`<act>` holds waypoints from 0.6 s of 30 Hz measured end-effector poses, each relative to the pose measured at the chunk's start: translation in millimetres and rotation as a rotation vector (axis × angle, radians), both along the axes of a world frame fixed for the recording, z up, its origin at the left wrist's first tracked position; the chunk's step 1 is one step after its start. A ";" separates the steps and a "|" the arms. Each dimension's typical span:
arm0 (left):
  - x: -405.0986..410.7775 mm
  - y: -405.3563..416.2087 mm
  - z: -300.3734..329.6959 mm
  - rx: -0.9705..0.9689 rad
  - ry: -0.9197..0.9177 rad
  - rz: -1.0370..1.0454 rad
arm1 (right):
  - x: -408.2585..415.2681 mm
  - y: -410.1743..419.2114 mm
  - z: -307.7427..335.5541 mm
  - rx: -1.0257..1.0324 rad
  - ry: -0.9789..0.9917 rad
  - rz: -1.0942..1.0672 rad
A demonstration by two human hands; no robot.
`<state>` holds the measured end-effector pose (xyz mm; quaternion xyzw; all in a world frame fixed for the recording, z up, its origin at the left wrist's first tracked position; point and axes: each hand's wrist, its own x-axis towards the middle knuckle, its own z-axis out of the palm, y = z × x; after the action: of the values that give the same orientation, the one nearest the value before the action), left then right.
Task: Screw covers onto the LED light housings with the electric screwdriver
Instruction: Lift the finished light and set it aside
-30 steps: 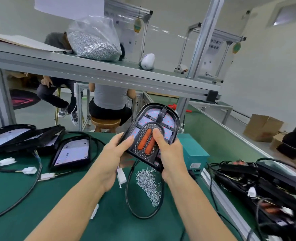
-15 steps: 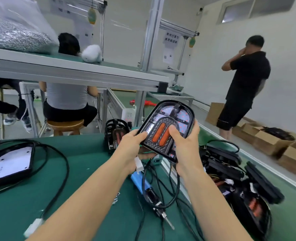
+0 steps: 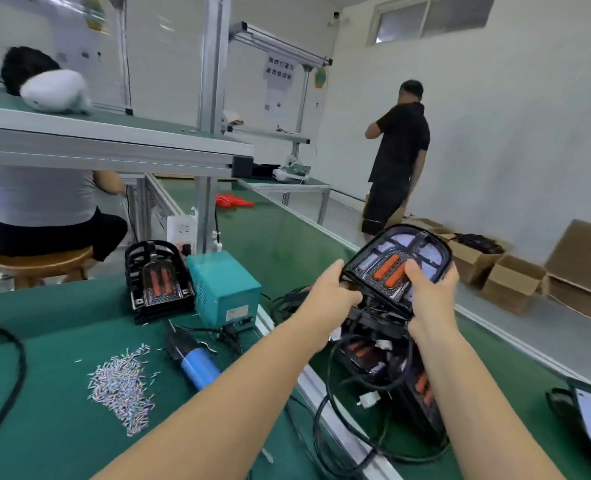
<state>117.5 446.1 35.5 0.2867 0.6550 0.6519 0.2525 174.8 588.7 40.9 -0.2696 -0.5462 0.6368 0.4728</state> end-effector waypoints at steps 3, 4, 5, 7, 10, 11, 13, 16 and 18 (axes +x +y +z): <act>11.0 14.3 -19.4 -0.104 0.082 -0.080 | 5.4 20.6 -7.9 0.033 -0.071 -0.029; 13.2 17.8 -25.8 -0.134 0.107 -0.092 | 5.4 25.3 -10.7 0.040 -0.086 -0.032; 15.2 20.2 -31.3 -0.162 0.133 -0.098 | 4.7 29.0 -13.7 0.047 -0.106 -0.036; 17.8 24.4 -40.4 -0.206 0.165 -0.105 | 1.8 33.6 -19.7 0.069 -0.167 -0.055; 18.5 29.0 -51.8 -0.247 0.193 -0.134 | -3.1 39.3 -28.1 0.101 -0.264 -0.117; 18.4 29.8 -55.0 -0.261 0.210 -0.142 | -4.5 41.0 -30.2 0.110 -0.302 -0.136; 16.3 31.4 -60.2 -0.299 0.259 -0.145 | -6.3 43.0 -32.2 0.142 -0.386 -0.155; 14.5 31.7 -66.1 -0.360 0.365 -0.157 | -6.7 42.9 -33.8 0.247 -0.529 -0.172; 13.1 30.3 -67.7 -0.392 0.482 -0.146 | -6.1 41.3 -32.7 0.432 -0.721 -0.252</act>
<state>130.6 476.4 -32.2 0.4249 0.7869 0.4067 0.1867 168.6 629.9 8.2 -0.4340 -0.7598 0.3105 0.3714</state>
